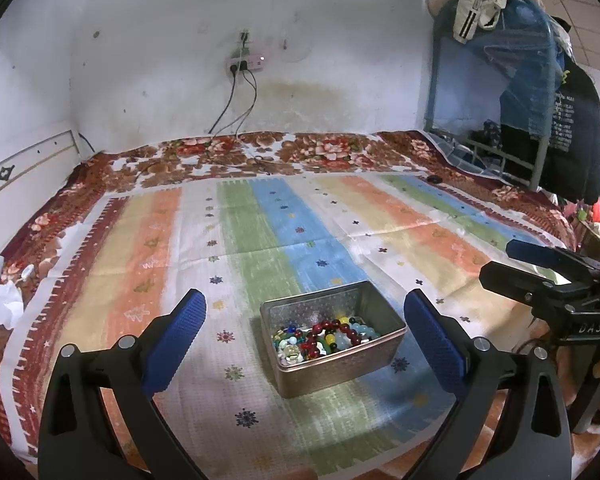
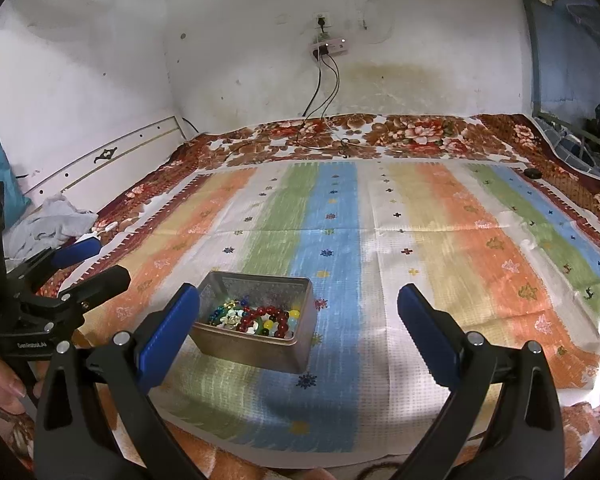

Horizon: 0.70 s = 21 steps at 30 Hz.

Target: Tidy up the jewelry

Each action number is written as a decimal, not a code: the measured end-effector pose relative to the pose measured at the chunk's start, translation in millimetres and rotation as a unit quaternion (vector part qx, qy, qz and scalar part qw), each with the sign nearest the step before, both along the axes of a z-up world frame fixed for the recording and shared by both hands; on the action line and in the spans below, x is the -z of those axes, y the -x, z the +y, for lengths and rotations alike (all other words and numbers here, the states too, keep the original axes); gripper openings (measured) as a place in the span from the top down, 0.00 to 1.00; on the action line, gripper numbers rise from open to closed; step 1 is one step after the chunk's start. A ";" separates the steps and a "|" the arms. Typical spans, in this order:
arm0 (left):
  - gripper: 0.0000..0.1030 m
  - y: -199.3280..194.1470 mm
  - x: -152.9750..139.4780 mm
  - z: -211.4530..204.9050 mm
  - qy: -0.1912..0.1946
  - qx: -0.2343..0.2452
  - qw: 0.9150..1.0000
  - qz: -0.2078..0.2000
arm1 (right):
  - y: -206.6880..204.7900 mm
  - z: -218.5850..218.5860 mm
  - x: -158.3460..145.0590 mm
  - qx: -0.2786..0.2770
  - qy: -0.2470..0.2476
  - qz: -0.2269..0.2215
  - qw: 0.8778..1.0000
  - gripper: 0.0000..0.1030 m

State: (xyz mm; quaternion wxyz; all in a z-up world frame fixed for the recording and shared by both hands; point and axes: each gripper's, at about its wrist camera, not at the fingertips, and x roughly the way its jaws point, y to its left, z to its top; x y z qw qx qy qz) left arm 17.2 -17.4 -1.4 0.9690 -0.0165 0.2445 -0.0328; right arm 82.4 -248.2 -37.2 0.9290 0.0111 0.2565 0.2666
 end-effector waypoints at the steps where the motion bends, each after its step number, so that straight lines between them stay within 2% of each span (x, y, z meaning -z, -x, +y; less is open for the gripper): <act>1: 0.05 0.2 0.0 0.1 0.000 0.001 1.000 0.001 | -0.1 -0.3 0.1 0.001 0.000 0.001 1.000 0.05; 21: 0.05 6.6 -2.2 -4.2 -0.003 0.010 1.000 -0.016 | 0.3 0.0 5.1 0.004 0.000 0.013 1.000 0.05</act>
